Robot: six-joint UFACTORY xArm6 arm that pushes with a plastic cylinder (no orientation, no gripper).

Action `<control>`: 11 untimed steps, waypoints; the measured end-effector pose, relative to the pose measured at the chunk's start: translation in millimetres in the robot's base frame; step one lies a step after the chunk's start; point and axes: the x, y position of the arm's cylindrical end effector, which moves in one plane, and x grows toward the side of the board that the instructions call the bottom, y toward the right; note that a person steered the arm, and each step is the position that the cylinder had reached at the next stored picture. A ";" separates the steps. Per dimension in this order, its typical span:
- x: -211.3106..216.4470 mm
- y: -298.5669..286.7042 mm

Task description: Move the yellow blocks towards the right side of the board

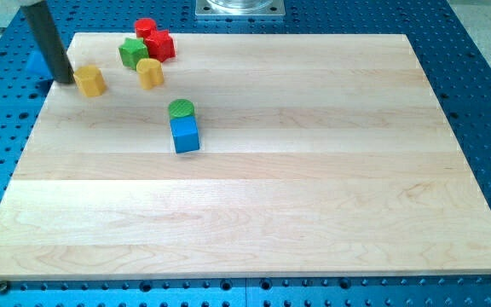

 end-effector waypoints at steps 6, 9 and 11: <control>-22.9 227.2; -94.4 213.3; -33.1 267.2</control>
